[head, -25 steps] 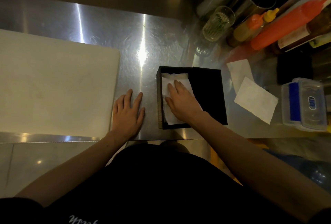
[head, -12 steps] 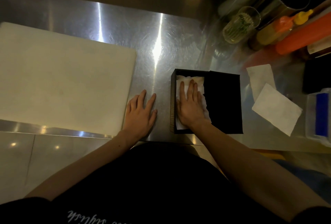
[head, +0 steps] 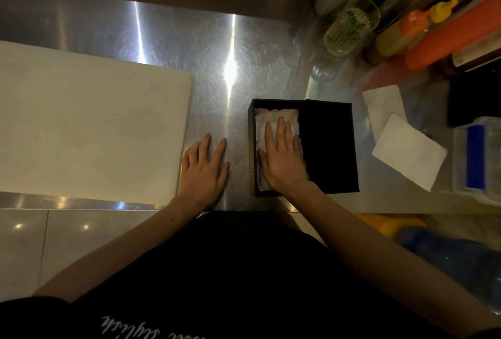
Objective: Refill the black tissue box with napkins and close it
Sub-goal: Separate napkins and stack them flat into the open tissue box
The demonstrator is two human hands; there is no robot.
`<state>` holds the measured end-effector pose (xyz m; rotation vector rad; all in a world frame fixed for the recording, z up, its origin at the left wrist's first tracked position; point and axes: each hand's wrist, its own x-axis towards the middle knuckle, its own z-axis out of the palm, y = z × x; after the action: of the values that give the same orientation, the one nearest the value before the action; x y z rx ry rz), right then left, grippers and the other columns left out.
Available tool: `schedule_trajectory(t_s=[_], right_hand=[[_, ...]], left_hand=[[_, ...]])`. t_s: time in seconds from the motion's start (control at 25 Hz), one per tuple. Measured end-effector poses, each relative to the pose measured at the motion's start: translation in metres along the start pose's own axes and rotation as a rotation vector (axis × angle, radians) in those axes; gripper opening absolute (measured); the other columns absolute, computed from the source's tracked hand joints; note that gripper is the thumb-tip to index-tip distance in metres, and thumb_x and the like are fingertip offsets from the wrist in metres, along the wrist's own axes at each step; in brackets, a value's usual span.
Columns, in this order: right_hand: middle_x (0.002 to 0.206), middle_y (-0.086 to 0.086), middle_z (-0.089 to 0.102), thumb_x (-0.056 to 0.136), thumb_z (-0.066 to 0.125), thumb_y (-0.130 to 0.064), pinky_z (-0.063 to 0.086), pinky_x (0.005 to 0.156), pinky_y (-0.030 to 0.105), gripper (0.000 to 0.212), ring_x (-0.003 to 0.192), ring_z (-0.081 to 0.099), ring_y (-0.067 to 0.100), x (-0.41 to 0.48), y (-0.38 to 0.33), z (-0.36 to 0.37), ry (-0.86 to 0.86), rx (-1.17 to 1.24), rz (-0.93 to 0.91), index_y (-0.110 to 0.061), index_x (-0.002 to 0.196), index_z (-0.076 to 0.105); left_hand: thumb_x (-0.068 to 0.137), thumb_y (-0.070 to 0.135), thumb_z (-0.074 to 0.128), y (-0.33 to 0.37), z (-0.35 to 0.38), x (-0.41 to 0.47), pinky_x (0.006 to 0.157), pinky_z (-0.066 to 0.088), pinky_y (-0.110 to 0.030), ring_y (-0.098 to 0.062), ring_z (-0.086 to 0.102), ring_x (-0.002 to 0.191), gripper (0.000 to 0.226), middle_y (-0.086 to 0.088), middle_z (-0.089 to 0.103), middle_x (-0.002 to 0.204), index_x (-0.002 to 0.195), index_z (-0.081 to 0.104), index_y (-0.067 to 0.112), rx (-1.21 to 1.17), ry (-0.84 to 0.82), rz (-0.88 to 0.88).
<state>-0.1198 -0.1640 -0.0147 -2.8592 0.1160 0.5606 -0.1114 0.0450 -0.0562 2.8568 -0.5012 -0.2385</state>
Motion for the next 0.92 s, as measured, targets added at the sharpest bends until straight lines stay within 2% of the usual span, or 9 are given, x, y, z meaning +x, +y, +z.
schedule_trajectory(t_s=[0.16, 0.32, 0.44, 0.64, 0.8, 0.92], right_hand=[[0.158, 0.023, -0.018, 0.102, 0.024, -0.046, -0.004, 0.120, 0.050, 0.070, 0.146, -0.018, 0.035, 0.005, 0.008, 0.007, -0.119, -0.007, 0.015, -0.012, 0.153, -0.011], [0.158, 0.023, -0.019, 0.102, 0.024, -0.046, -0.006, 0.119, 0.050, 0.072, 0.146, -0.019, 0.035, 0.005, 0.007, 0.010, -0.124, -0.002, 0.003, -0.011, 0.152, -0.013], [0.159, 0.023, -0.013, 0.102, 0.028, -0.045, -0.003, 0.120, 0.049, 0.071, 0.147, -0.013, 0.035, 0.003, 0.004, 0.001, -0.098, 0.067, 0.017, -0.011, 0.153, -0.007], [0.160, 0.015, 0.018, 0.103, 0.042, -0.031, 0.013, 0.120, 0.035, 0.055, 0.149, 0.012, 0.025, -0.020, 0.008, -0.037, 0.221, 0.417, -0.122, -0.008, 0.150, 0.027], [0.143, 0.010, 0.048, 0.099, 0.053, -0.021, 0.029, 0.111, 0.022, 0.043, 0.133, 0.041, 0.020, -0.043, 0.042, -0.059, 0.460, 0.600, -0.103, -0.009, 0.139, 0.047], [0.130, 0.010, 0.056, 0.097, 0.055, -0.019, 0.039, 0.106, 0.031, 0.036, 0.123, 0.049, 0.021, -0.055, 0.086, -0.062, 0.542, 0.603, -0.039, -0.007, 0.132, 0.053]], left_hand=[[0.099, 0.042, 0.037, 0.002, 0.001, -0.002, 0.107, 0.026, -0.048, -0.039, 0.032, 0.128, 0.057, -0.022, 0.033, 0.151, 0.150, 0.033, 0.019, 0.037, -0.013, 0.025], [0.099, 0.041, 0.036, 0.004, -0.001, -0.003, 0.108, 0.025, -0.048, -0.039, 0.030, 0.129, 0.057, -0.024, 0.032, 0.152, 0.151, 0.032, 0.017, 0.047, -0.014, 0.024], [0.100, 0.040, 0.037, 0.004, 0.003, -0.004, 0.110, 0.024, -0.050, -0.041, 0.032, 0.130, 0.057, -0.024, 0.030, 0.153, 0.151, 0.031, 0.017, 0.045, -0.030, 0.000], [0.099, 0.038, 0.030, 0.009, 0.005, -0.005, 0.113, 0.021, -0.053, -0.045, 0.029, 0.134, 0.057, -0.025, 0.026, 0.154, 0.152, 0.029, 0.015, 0.018, -0.055, -0.038], [0.100, 0.037, 0.027, 0.018, 0.008, -0.008, 0.115, 0.016, -0.052, -0.043, 0.023, 0.140, 0.057, -0.022, 0.019, 0.158, 0.154, 0.022, 0.018, -0.005, -0.049, -0.103], [0.099, 0.037, 0.022, 0.027, 0.009, -0.011, 0.116, 0.012, -0.051, -0.040, 0.019, 0.144, 0.058, -0.019, 0.014, 0.160, 0.155, 0.018, 0.020, -0.018, -0.039, -0.146]])
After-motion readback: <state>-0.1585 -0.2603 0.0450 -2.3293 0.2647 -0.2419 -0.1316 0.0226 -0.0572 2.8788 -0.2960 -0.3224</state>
